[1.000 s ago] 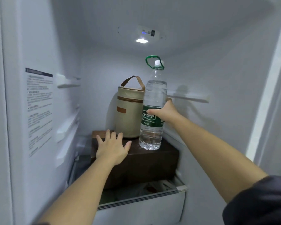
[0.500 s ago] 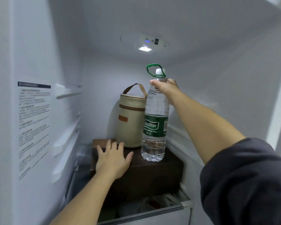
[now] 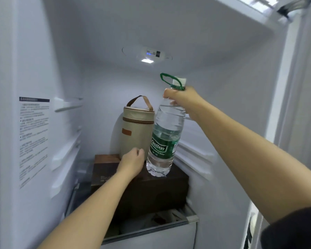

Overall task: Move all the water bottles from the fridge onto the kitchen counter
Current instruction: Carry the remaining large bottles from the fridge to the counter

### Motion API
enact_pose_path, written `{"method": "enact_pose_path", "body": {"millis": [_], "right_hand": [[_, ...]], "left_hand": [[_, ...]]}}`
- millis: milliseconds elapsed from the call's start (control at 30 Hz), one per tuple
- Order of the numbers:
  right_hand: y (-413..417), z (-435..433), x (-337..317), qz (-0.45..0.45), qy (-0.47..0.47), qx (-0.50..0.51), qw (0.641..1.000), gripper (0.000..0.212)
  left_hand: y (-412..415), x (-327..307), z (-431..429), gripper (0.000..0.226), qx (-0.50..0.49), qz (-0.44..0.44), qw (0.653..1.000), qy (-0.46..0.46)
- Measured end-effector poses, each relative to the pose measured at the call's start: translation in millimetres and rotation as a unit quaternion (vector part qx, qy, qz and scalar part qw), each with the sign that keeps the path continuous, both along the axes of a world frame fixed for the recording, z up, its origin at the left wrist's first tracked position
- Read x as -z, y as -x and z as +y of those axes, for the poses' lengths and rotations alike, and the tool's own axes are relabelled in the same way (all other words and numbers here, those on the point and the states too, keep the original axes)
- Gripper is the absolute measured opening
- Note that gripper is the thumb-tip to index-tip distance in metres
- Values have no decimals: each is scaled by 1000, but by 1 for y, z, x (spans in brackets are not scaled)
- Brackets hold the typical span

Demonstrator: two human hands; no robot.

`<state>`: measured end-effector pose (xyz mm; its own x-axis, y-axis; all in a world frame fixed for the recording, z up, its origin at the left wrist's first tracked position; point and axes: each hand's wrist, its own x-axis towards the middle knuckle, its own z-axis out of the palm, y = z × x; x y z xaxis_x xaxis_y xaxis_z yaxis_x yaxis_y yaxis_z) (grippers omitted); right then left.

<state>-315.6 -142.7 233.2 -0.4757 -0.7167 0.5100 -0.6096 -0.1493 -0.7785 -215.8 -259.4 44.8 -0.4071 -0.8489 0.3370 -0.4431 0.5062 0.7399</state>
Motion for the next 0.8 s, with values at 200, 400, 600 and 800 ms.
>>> {"method": "enact_pose_path", "body": {"millis": [200, 400, 600, 800], "right_hand": [[3, 21, 12, -43, 26, -13, 999, 19], [26, 50, 31, -76, 72, -24, 994, 11], [39, 74, 39, -145, 144, -3, 979, 13], [10, 83, 32, -204, 255, -59, 943, 7]], "left_hand": [[26, -10, -5, 56, 29, 1, 988, -149], [40, -16, 2, 47, 58, 88, 959, -264], [28, -27, 5, 42, -26, 138, 942, -304], [-25, -6, 44, 39, -25, 390, 858, -333]]}}
